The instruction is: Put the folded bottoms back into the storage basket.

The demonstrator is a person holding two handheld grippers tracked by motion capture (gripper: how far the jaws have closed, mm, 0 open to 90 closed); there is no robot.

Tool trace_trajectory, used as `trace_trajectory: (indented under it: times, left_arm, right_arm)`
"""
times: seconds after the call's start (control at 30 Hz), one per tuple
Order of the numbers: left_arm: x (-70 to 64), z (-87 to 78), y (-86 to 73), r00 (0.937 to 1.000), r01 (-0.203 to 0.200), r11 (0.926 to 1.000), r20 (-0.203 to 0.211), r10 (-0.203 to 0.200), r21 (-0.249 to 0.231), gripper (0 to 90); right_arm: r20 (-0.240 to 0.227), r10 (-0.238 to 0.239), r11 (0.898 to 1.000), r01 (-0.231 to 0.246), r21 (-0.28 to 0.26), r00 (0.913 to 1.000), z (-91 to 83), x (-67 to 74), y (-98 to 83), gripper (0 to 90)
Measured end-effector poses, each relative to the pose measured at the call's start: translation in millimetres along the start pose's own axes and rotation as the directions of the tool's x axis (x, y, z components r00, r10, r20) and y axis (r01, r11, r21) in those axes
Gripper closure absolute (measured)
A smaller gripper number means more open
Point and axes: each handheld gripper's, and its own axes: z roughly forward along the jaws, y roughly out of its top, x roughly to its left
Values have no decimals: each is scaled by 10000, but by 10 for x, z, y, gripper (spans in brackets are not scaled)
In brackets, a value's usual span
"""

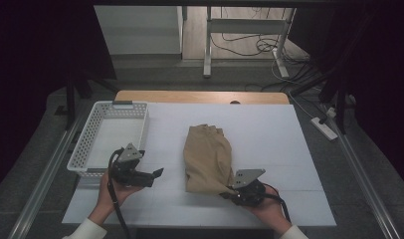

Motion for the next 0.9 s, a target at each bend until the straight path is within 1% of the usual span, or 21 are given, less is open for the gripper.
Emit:
trace_trajectory:
  times: [0.1, 0.2, 0.4, 0.53, 0.9]
  left_arm:
    - [-9, 66, 86, 9999, -69, 10000, 101, 69, -27, 86]
    - [-27, 128, 172, 9992, -263, 9996, 300, 266, -115, 85]
    - [-51, 234, 324, 9985, -392, 9992, 389, 396, -104, 85]
    - [-61, 264, 382, 9980, -446, 9989, 436, 451, -118, 85]
    - [-8, 362, 480, 9983, -261, 9997, 524, 262, -43, 85]
  right_arm:
    - [1, 24, 10000, -24, -23, 10000, -5, -4, -1, 779]
    - [-21, 55, 10000, -55, -32, 10000, -2, -8, -3, 779]
    - [-10, 18, 10000, -18, -14, 10000, -4, -6, -4, 779]
    - [-3, 9, 10000, -9, -15, 10000, 2, -6, -5, 779]
    - [-23, 2, 10000, -2, 22, 10000, 14, 1, -3, 779]
